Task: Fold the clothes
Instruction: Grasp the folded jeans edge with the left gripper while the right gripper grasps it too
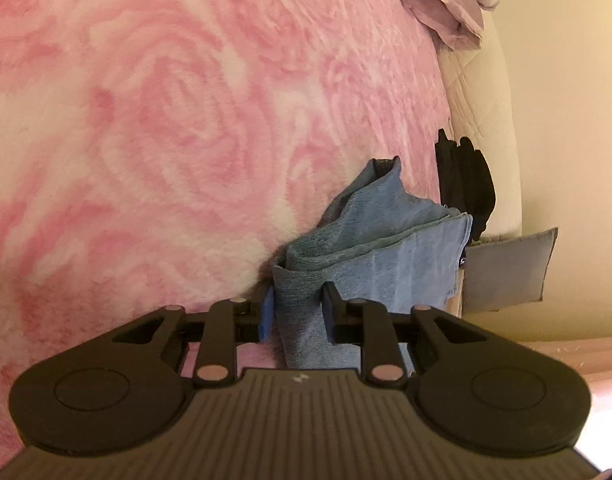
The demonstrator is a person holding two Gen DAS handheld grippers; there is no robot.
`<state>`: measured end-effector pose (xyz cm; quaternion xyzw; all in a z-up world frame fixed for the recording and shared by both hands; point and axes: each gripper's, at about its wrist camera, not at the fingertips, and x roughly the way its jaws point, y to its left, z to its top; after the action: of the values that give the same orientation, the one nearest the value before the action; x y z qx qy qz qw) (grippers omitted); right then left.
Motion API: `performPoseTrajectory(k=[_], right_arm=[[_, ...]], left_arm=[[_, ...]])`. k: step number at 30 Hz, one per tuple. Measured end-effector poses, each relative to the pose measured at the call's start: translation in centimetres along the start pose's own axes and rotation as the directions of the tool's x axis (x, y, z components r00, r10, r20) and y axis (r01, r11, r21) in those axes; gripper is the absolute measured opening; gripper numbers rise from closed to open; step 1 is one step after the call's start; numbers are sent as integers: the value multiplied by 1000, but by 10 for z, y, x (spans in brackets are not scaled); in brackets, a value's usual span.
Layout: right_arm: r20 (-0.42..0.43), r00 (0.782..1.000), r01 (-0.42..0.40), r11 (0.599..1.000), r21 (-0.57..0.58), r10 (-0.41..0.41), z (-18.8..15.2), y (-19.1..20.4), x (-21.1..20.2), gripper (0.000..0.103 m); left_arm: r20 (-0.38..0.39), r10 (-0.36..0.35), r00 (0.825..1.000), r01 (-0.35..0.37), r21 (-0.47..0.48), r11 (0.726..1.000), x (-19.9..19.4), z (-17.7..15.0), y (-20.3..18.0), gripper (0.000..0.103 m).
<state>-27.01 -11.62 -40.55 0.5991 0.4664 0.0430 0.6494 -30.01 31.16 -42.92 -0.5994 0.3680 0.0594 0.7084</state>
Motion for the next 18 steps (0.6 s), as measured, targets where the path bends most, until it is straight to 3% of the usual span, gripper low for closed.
performPoseTrajectory(k=[4,8,12,18], right_arm=[[-6,1000,19,998,-56,-19,1,4,7,25],[-42,997,58,991,-117,-63,6,15,6,16],[-69,996,45,989,-142,-55,5,26,-6,13],[-110,993,41,998,-46,-46,-2,22,-44,12]], left_arm=[[12,5,1000,-5,15,1000,6,1,-3,22],[13,6,1000,-7,59,998,2,1,-8,13],[29,-36,999,32,117,993,-16,-6,-22,12],[-5,-30,1000,30,145,989,-62,-28,-26,12]])
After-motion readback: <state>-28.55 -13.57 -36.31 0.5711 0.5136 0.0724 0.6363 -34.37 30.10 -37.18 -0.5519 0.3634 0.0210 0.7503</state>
